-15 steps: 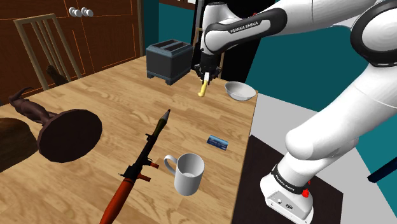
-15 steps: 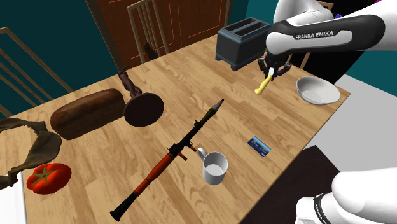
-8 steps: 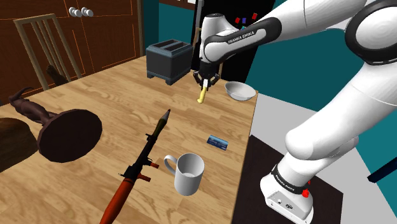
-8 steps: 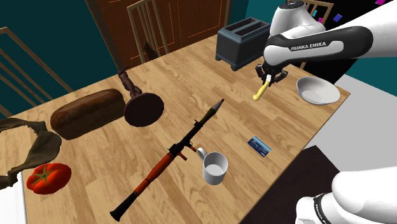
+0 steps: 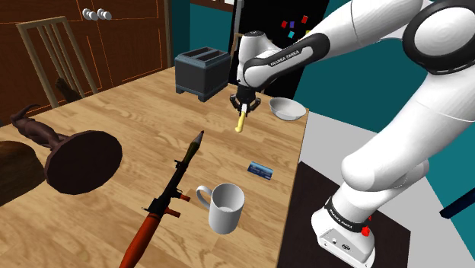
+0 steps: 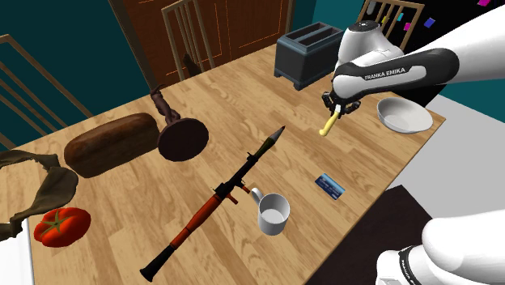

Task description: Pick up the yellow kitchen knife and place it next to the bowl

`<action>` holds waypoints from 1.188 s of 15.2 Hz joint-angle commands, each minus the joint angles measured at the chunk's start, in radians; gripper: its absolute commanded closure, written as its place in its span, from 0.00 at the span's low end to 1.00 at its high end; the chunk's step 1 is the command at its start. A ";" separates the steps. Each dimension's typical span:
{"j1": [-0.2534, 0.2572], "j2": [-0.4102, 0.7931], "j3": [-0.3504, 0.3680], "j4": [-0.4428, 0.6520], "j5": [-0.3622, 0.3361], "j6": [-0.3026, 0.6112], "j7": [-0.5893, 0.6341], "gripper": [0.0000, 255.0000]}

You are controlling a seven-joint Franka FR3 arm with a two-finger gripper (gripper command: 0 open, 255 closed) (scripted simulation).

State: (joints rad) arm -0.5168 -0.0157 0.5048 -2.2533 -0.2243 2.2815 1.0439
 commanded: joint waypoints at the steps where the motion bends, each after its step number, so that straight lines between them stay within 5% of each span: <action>1: 0.000 0.018 0.001 -0.009 -0.016 0.023 0.016 1.00; 11: 0.000 0.038 0.000 -0.020 -0.037 0.050 0.034 1.00; 12: 0.000 0.038 0.000 -0.020 -0.037 0.050 0.034 0.00; 18: 0.002 0.014 0.003 -0.010 -0.013 0.020 0.018 0.00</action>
State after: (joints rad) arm -0.5160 0.0123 0.5060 -2.2670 -0.2507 2.3170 1.0694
